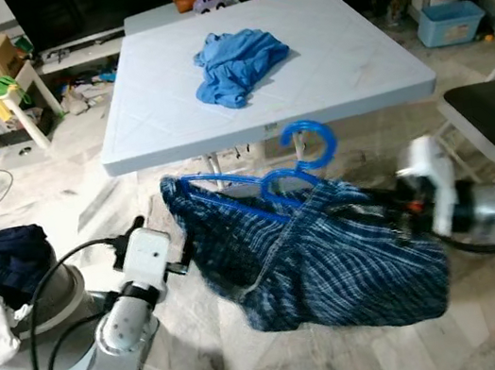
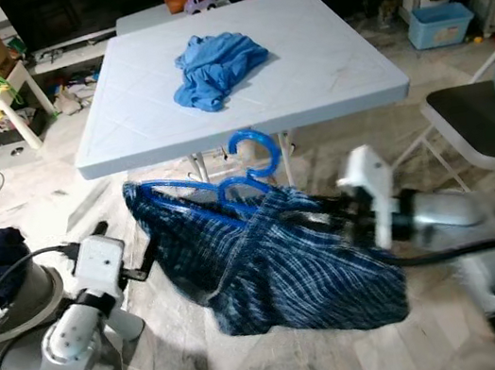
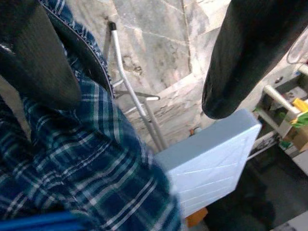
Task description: Hang hanger
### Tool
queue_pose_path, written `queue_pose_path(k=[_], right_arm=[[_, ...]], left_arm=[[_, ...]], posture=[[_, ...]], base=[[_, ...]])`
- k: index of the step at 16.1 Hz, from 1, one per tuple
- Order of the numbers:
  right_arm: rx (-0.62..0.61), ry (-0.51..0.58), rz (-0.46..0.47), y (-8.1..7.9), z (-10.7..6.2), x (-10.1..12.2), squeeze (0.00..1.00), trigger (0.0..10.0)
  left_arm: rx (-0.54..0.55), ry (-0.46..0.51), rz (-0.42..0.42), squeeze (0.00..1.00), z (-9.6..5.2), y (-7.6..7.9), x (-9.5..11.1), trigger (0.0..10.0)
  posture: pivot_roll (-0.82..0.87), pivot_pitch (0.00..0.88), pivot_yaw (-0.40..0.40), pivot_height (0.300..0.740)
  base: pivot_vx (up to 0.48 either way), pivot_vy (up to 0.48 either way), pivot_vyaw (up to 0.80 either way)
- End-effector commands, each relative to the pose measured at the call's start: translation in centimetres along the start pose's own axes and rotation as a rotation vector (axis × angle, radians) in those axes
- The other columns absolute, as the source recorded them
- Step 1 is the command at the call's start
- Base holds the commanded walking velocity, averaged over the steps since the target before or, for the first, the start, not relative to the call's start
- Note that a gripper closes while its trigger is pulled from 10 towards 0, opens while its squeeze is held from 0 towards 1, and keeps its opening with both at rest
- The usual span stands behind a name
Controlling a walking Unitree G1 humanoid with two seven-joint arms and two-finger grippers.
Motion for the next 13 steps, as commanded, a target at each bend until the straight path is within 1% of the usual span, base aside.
queue_pose_path(k=[1,2,3,4,5,6,7,10,11,12,13], right_arm=[[0.061,0.028,-0.013,-0.7,-0.6,1.6,0.0,10.0],[0.081,0.02,-0.001,-1.0,-1.0,2.1,0.0,10.0],[0.086,0.018,0.005,-1.0,-1.2,2.3,0.0,10.0],[0.088,0.018,0.009,-1.0,-1.2,2.4,0.0,10.0],[0.099,0.018,0.013,-1.1,-1.1,2.5,0.0,10.0],[0.13,0.028,0.026,-1.6,-0.8,2.7,0.0,10.0],[0.148,0.033,0.028,-2.0,-0.6,2.8,0.0,10.0],[0.177,0.041,0.039,-2.5,-0.3,3.3,0.0,10.0],[0.183,0.048,0.035,-2.6,-0.3,3.6,0.0,10.0],[0.181,0.053,0.034,-2.5,-0.3,4.0,0.0,10.0],[0.183,0.054,0.036,-2.5,-0.4,4.0,0.0,10.0]], left_arm=[[-0.002,0.012,0.025,1.0,0.4,0.1,0.3,10.0],[0.002,0.022,0.024,1.0,0.8,0.3,0.5,10.0],[0.007,0.037,0.009,1.0,1.3,0.4,1.0,10.0],[0.007,0.042,0.004,1.0,1.4,0.5,1.1,10.0],[-0.007,0.054,-0.015,0.0,1.8,0.9,1.5,10.0],[-0.014,0.065,-0.031,0.0,2.2,1.4,1.9,10.0],[-0.017,0.062,-0.044,0.0,2.4,1.8,1.8,10.0],[-0.035,0.059,-0.08,0.0,2.9,2.5,1.7,10.0],[-0.049,0.064,-0.095,0.0,3.0,2.7,1.6,3.4],[-0.058,0.087,-0.1,0.0,3.2,2.8,1.9,0.0],[-0.057,0.091,-0.101,0.0,3.3,2.7,2.0,0.0]], posture=[[-0.1,0.046,0.074,0.74],[-0.1,0.047,0.074,0.74],[-0.1,0.046,0.074,0.74],[-0.1,0.046,0.074,0.74],[-0.11,0.042,0.074,0.74],[-0.11,0.041,0.074,0.74],[-0.11,0.04,0.075,0.74],[-0.11,0.038,0.077,0.74],[-0.12,0.037,0.078,0.74],[-0.12,0.036,0.08,0.74],[-0.12,0.036,0.08,0.74]], base=[[0.0,0.0,0.0],[0.0,0.0,0.0],[0.0,0.0,0.0],[0.0,0.0,0.0],[0.0,0.0,0.0],[0.0,0.0,0.0],[0.0,0.0,0.0],[0.0,0.0,0.0],[0.0,0.0,0.0],[0.0,0.0,0.0],[0.0,0.0,0.0]])
Point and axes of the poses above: a point about 5 cm out from each wrist's last joint towards the gripper, its own z axis pointing out of the wrist towards the gripper, its own x axis along the axis of the wrist's last joint, y = z × x, the point moved 1 cm from there along z, pointing out of the wrist towards the gripper, and after that the axes turned 6 degrees about -z, right-handed, at the moved point
